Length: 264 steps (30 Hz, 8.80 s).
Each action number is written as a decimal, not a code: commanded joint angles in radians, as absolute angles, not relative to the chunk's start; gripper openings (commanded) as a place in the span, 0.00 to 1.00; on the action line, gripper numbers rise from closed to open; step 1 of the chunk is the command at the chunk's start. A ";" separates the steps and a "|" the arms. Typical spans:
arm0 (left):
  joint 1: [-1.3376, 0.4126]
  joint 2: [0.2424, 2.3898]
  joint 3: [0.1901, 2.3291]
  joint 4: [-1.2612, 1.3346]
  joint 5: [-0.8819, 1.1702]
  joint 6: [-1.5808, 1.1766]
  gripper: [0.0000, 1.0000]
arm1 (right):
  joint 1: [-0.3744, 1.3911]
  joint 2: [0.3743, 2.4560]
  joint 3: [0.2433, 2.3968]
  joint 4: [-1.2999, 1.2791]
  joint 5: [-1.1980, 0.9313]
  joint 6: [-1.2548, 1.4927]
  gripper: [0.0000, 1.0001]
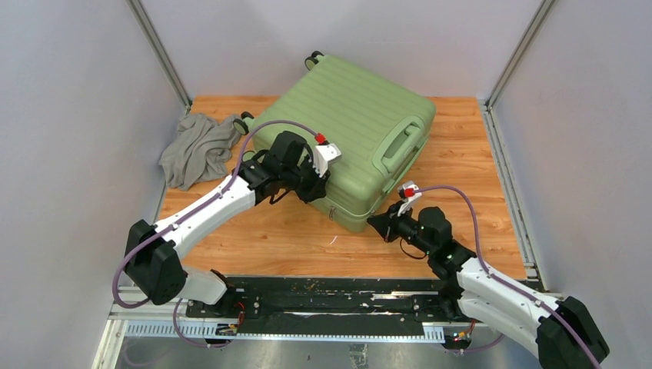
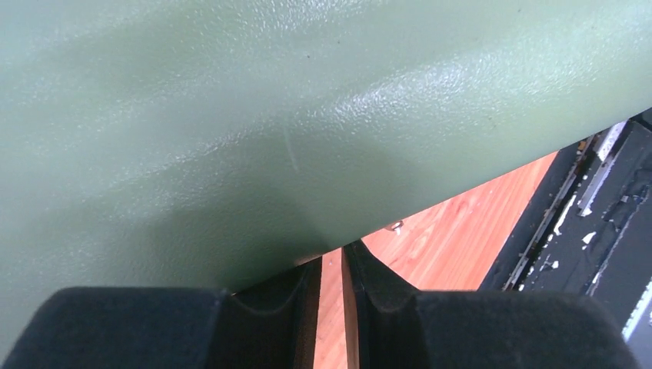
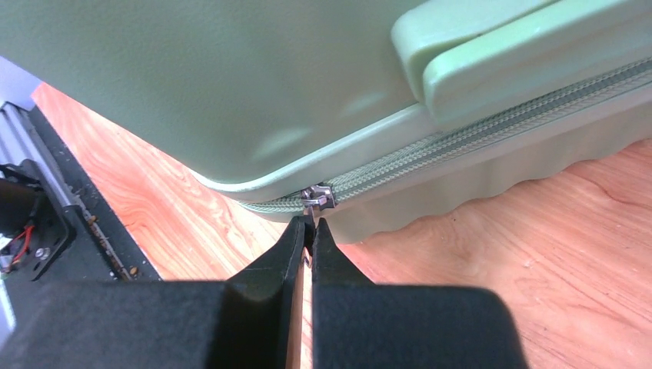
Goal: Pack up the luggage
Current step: Zip the luggage at the center of the board.
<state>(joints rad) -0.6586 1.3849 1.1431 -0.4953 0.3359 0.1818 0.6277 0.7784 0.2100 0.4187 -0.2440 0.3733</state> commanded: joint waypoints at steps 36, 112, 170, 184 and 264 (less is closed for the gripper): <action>-0.666 1.417 1.221 -0.278 0.395 0.061 0.17 | 0.538 0.662 0.269 0.148 -0.171 0.214 0.58; -0.777 1.415 1.264 -0.487 0.447 0.196 0.45 | 0.523 0.515 0.345 -0.006 -0.158 0.434 0.62; -1.131 1.130 0.554 0.119 0.082 1.657 0.55 | 0.153 1.021 0.345 0.834 -0.546 1.259 0.60; -1.132 1.126 0.571 0.122 0.068 1.652 0.51 | 0.153 1.068 0.333 0.854 -0.548 1.265 0.62; -1.104 2.139 2.121 -0.808 -0.429 0.522 0.64 | 0.037 0.506 0.349 -0.228 -0.363 0.768 0.61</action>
